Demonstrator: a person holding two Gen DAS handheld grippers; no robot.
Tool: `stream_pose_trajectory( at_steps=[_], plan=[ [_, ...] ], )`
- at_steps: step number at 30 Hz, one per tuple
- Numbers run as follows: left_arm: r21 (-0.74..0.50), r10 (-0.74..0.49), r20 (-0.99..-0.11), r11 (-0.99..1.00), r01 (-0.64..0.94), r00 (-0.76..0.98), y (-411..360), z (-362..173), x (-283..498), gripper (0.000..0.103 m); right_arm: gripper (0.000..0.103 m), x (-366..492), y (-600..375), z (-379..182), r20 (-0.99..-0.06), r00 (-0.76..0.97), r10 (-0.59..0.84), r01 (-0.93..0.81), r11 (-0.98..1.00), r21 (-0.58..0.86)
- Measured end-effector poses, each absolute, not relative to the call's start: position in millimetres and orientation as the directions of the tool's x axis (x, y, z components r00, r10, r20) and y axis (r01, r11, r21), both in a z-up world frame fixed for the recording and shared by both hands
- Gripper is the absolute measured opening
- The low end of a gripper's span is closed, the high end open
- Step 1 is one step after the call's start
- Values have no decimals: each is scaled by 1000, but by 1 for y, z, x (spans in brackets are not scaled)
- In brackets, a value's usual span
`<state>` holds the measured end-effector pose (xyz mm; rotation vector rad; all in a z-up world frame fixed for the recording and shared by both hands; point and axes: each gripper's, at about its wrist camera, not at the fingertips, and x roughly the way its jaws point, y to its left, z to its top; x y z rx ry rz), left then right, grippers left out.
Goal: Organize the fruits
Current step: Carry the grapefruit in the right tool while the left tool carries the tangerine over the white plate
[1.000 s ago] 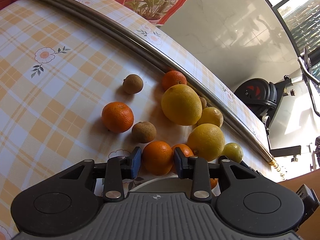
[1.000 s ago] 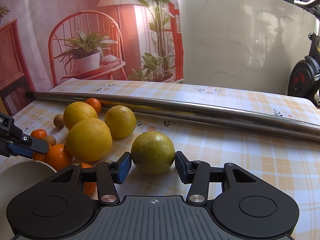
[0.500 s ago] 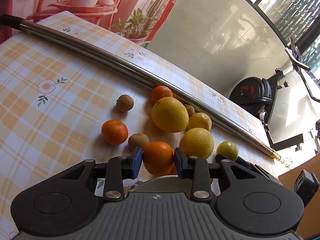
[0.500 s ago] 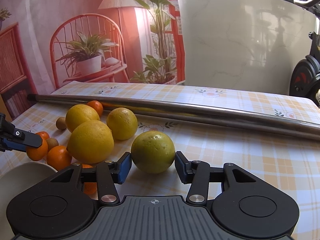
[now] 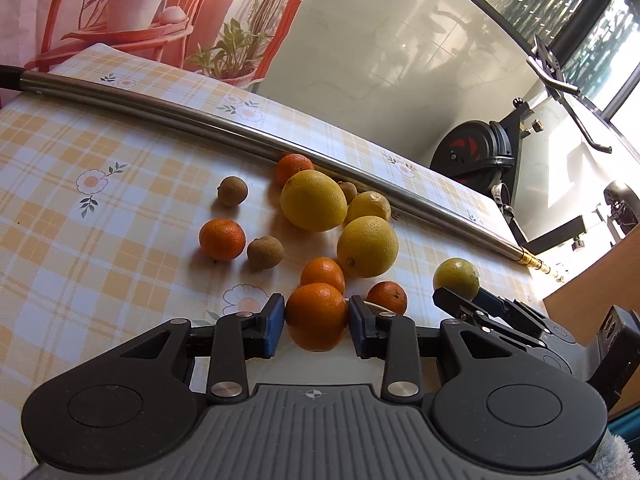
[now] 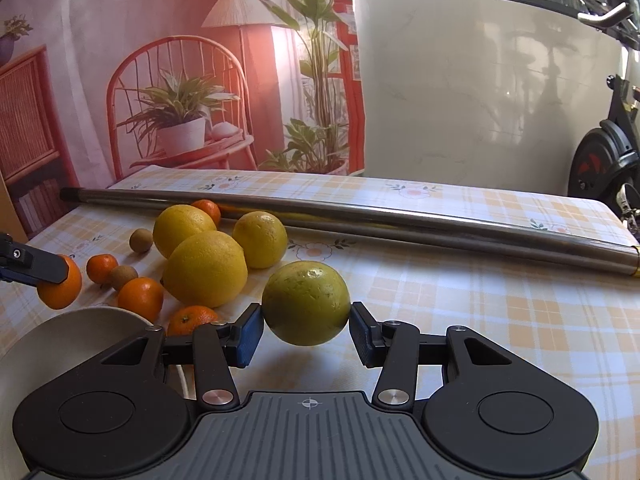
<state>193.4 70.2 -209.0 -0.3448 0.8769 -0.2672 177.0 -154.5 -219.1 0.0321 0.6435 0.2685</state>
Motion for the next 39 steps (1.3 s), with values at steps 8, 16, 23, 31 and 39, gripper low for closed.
stream_pose_trajectory(
  at_steps=[8,16,23,31,39],
  plan=[
    [-352,-381,-723,921,167,576,67,-209,175,36,44,131,-142,-188,-565,762,316,-262,949,177],
    [-240,-334,-760,942,236,558,65,-217,166,36,44,98,-116,-185,-622,697,358,-298,933,203],
    [-171,-295,-787,948,269,541,59,-227,162,37,44,83,-100,-190,-675,655,339,-304,936,176],
    [-138,-273,-792,952,275,546,57,-229,157,37,44,76,-95,-196,-711,631,311,-310,941,137],
    [-138,-271,-788,953,269,552,56,-229,155,37,44,76,-93,-199,-731,611,304,-318,940,124]
  ],
)
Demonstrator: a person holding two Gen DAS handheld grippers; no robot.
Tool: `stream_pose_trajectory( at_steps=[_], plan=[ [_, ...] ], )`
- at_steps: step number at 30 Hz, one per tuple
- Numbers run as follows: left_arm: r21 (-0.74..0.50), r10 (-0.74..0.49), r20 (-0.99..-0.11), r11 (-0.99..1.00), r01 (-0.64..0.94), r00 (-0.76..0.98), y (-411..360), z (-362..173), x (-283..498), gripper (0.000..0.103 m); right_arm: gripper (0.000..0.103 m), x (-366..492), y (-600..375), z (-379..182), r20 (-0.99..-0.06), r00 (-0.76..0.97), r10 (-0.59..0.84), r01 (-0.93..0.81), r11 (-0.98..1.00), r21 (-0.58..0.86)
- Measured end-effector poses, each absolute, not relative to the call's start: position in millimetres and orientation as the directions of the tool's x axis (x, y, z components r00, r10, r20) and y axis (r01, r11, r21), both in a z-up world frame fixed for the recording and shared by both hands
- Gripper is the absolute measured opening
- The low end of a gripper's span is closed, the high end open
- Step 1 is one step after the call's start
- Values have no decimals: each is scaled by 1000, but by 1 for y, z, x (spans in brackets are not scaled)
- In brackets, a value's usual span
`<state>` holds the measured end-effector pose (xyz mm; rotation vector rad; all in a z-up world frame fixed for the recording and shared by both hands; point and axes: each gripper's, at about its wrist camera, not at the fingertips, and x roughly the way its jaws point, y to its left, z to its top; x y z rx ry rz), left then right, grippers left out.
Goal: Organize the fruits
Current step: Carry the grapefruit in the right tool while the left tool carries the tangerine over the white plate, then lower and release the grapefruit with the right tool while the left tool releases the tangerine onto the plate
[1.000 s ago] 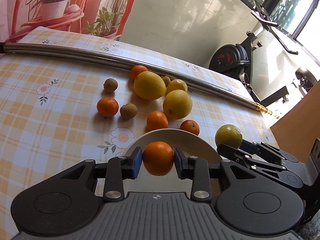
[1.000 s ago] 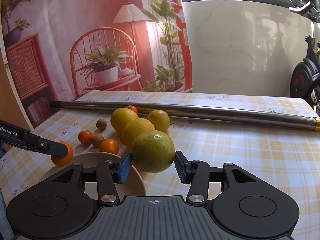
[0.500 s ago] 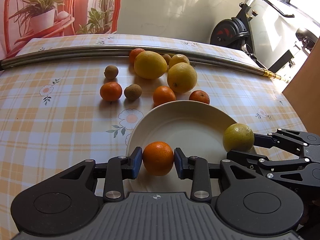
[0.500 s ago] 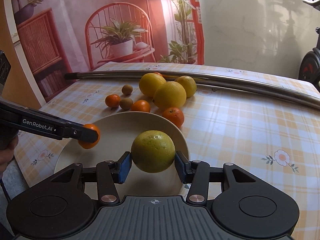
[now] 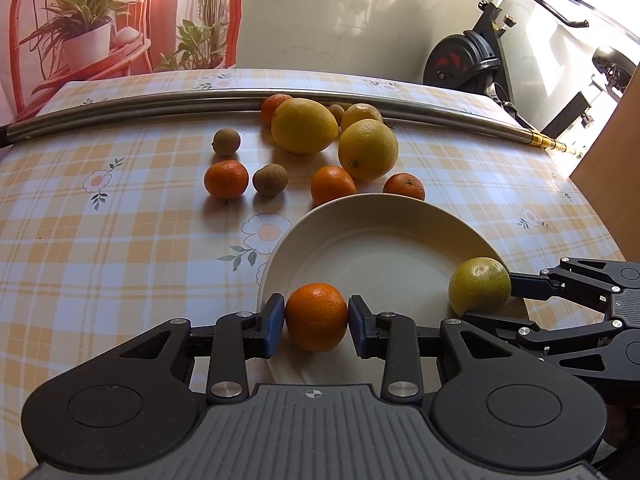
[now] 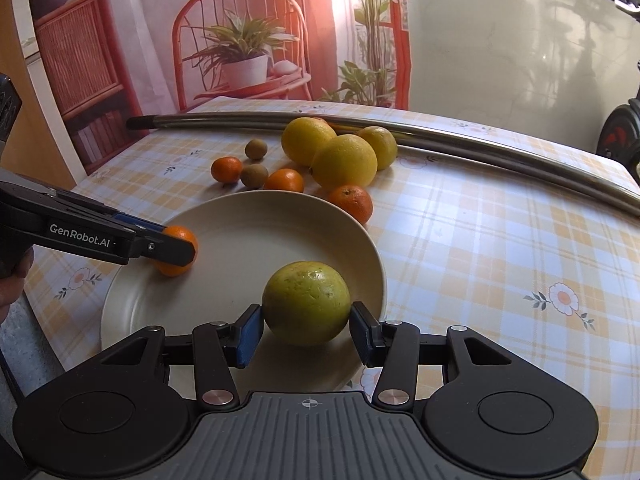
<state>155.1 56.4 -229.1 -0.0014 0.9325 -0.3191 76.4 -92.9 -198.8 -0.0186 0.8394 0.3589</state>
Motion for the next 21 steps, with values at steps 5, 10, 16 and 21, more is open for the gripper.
stream_pose_trajectory(
  at_steps=[5,10,16,21],
  plan=[
    [-151,-269,-794,956,252,545,57,-230,155,37,45,75,-92,-197,-734,610,299,-318,941,119],
    [-142,-264,-797,956,255,544,55,-231,153,37,49,75,-96,-193,-718,631,296,-305,945,122],
    [-138,-258,-795,958,252,549,55,-229,151,38,48,75,-95,-192,-715,638,287,-305,946,107],
    [-154,-269,-791,957,247,549,56,-227,149,46,48,73,-96,-191,-702,652,287,-296,949,112]
  ],
)
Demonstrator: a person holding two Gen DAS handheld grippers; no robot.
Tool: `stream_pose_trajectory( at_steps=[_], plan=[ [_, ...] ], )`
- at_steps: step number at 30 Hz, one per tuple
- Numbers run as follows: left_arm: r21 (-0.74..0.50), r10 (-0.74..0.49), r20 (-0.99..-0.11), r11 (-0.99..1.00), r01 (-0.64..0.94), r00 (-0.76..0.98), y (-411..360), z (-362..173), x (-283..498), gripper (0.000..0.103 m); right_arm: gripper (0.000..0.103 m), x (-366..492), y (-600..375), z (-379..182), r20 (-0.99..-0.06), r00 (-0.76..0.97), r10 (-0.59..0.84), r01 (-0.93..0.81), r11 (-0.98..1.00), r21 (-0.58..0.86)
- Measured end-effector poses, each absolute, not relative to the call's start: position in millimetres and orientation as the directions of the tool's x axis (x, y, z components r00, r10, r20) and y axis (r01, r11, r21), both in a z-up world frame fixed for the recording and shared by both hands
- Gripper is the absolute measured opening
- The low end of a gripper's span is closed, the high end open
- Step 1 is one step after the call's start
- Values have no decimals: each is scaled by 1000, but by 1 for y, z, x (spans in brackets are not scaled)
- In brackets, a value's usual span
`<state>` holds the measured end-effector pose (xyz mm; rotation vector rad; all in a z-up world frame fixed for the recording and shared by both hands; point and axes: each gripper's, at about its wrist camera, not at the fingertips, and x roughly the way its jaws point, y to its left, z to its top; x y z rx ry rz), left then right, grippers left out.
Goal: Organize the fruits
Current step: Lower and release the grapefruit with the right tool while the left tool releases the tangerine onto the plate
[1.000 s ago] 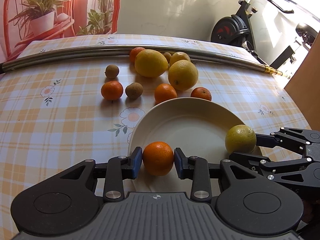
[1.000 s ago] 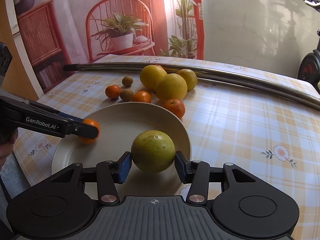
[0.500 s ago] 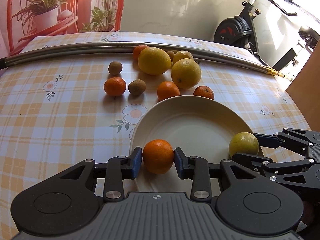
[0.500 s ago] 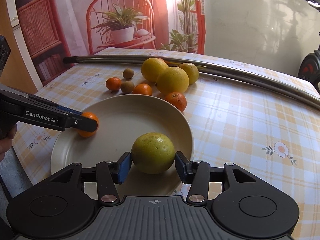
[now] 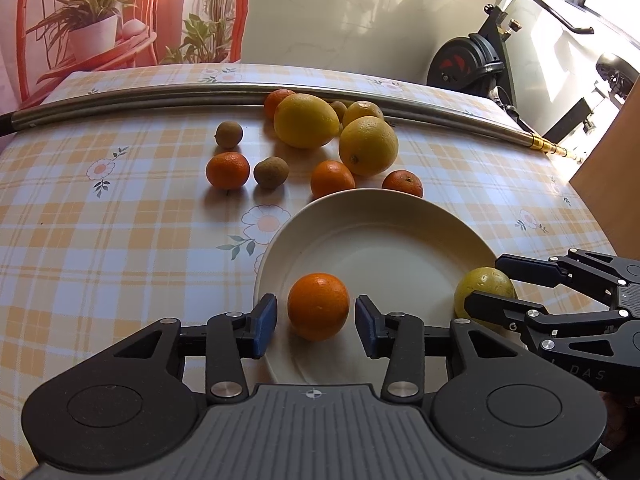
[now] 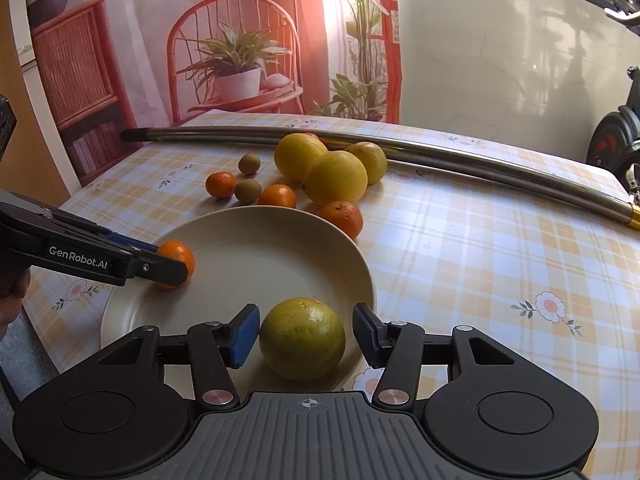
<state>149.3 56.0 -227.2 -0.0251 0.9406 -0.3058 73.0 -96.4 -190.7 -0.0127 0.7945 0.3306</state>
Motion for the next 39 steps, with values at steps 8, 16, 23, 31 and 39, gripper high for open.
stream_pose_trajectory(
  at_steps=[8,16,23,31,39],
  plan=[
    [-165,-289,-768,952,259,571,56,-222,144,46,56,71,-101,-187,-675,684,277,-275,955,113],
    [-186,-306,-741,949,256,598,58,-216,142,46,56,70,-107,-182,-639,723,264,-241,962,125],
    [-190,-300,-729,952,238,615,61,-214,142,46,56,70,-110,-182,-631,730,261,-229,964,134],
    [-218,-266,-697,963,157,666,81,-203,150,46,56,69,-114,-179,-612,757,230,-197,973,123],
    [-173,-192,-663,980,101,723,109,-182,161,45,57,79,-134,-177,-600,771,215,-128,974,185]
  ],
)
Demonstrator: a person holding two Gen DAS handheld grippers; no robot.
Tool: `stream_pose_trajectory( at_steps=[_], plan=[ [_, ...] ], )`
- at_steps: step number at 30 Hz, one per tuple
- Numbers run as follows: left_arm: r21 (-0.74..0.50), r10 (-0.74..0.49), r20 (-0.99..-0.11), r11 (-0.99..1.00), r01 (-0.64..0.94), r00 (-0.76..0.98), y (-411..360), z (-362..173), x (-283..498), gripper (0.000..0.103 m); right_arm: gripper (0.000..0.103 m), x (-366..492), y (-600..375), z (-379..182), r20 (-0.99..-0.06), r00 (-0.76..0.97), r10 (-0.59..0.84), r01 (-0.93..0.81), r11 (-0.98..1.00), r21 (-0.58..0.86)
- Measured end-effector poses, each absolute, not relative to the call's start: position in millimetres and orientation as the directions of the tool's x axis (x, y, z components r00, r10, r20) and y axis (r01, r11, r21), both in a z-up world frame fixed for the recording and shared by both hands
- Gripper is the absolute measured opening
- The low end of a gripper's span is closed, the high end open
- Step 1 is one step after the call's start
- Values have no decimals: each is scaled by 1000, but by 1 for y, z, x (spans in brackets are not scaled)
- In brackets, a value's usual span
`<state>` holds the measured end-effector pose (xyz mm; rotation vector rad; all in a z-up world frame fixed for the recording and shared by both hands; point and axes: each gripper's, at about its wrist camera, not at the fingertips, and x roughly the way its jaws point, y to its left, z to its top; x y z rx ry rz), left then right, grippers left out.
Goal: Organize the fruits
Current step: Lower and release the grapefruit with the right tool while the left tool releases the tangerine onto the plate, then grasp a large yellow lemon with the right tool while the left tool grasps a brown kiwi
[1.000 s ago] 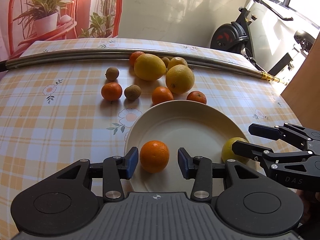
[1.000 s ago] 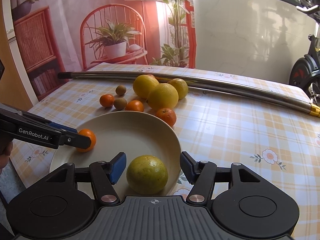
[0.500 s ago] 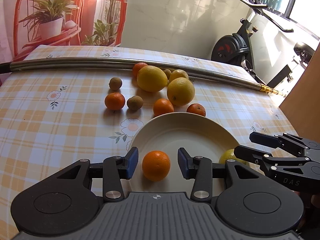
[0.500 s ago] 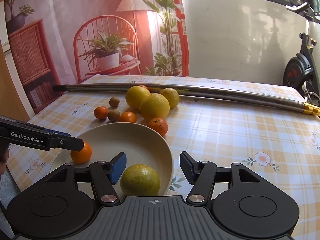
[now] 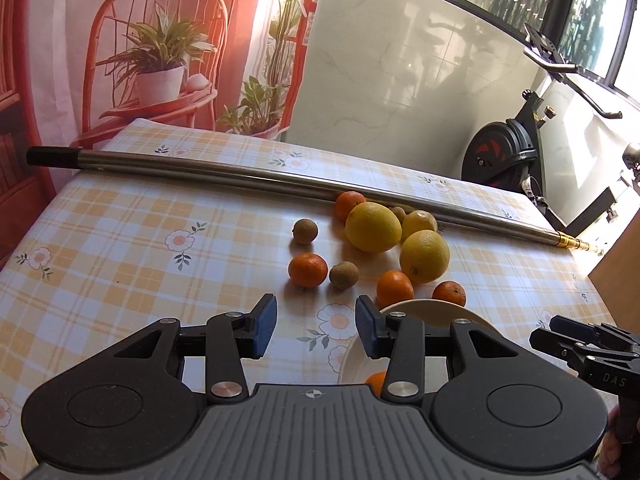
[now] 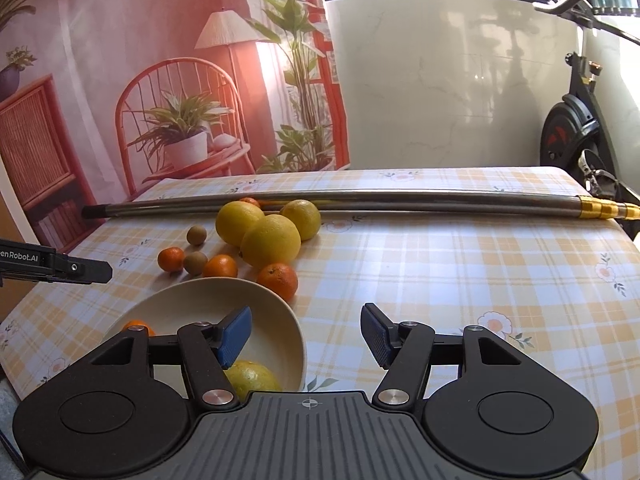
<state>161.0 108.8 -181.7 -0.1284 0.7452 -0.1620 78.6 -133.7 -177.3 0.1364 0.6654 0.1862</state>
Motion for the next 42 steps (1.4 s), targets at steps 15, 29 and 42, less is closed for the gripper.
stream_pose_trajectory(
  at_steps=[15,29,42],
  plan=[
    [-122,-83,-606,992,11,791,140,-146,188,45,57,114,-130,-158,-589,787,183,-146,983,111],
    [-135,-54,-595,990,-34,802,159,-143,214,45,53,167,-96,-160,-632,742,221,-230,971,69],
    [-129,-69,-636,992,-17,769,154,-168,225,46,55,241,-73,-188,-721,647,247,-187,969,164]
  ],
)
